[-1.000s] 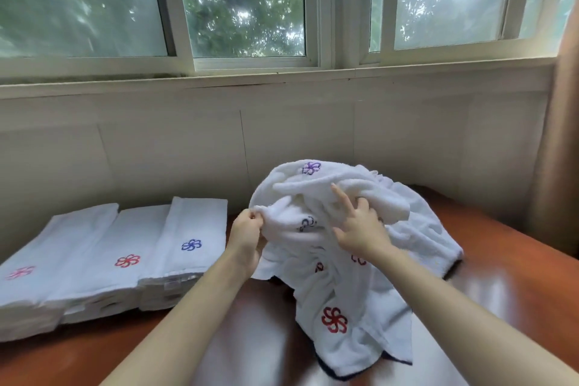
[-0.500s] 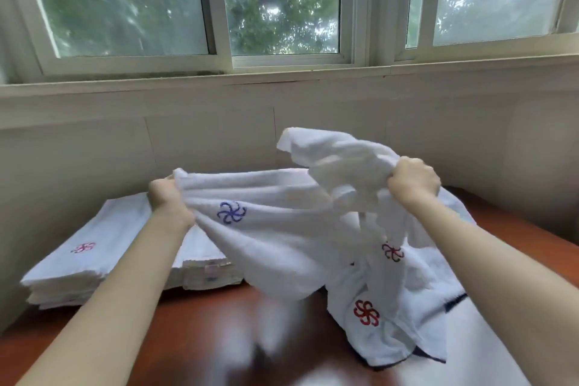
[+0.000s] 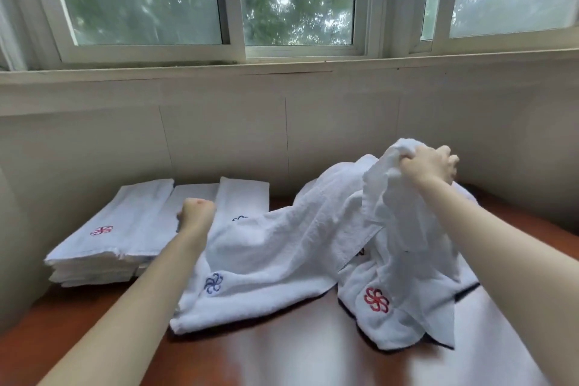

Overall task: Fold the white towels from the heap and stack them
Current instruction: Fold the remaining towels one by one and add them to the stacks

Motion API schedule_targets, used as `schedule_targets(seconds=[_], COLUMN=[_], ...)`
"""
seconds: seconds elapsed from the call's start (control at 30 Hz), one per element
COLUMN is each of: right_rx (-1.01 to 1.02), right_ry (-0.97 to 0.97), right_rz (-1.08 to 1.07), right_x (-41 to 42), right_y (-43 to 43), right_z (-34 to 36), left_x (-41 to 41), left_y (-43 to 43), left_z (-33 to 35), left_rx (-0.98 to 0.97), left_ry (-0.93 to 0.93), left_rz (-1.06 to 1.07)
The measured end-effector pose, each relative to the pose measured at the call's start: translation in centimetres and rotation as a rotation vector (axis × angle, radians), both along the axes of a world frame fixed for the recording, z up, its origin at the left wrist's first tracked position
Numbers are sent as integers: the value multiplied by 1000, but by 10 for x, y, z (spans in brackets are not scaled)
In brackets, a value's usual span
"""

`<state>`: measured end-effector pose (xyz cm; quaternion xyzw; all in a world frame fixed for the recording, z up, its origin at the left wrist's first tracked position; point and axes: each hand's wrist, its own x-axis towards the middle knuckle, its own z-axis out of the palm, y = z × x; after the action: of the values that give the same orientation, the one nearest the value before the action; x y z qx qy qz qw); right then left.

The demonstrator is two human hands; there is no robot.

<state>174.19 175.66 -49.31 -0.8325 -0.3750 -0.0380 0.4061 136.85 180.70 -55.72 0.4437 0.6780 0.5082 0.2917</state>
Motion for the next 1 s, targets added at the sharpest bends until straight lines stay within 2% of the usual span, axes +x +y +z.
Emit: schedule_targets(seconds=[0.13, 0.3, 0.47, 0.57, 0.63, 0.7, 0.73, 0.83, 0.87, 1.0], right_rx=[-13, 132, 354, 540, 598, 501, 353, -270, -341, -247], right_ry=[101, 41, -27, -137, -280, -380, -377, -277, -256, -332], right_rz=[137, 187, 186, 148, 134, 189, 248, 464, 499, 498], right_x=[1, 23, 42, 46, 51, 58, 62, 70, 71, 66], right_y=[-1, -5, 6, 29, 50, 74, 86, 105, 104, 92], right_z=[-6, 3, 16, 27, 29, 18, 7, -45, -62, -86], left_x=[70, 132, 178, 200, 212, 218, 219, 213, 210, 194], left_y=[-13, -8, 21, 45, 62, 75, 80, 83, 82, 56], left_z=[-23, -46, -51, -51, -54, -58, -61, -68, -68, -45], left_rx=[-67, -134, -106, -56, -42, -32, -11, 72, 77, -40], left_ry=[298, 398, 444, 525, 631, 691, 707, 730, 719, 456], left_rz=[-366, -655, -694, -663, -609, -573, -577, -629, -680, -881])
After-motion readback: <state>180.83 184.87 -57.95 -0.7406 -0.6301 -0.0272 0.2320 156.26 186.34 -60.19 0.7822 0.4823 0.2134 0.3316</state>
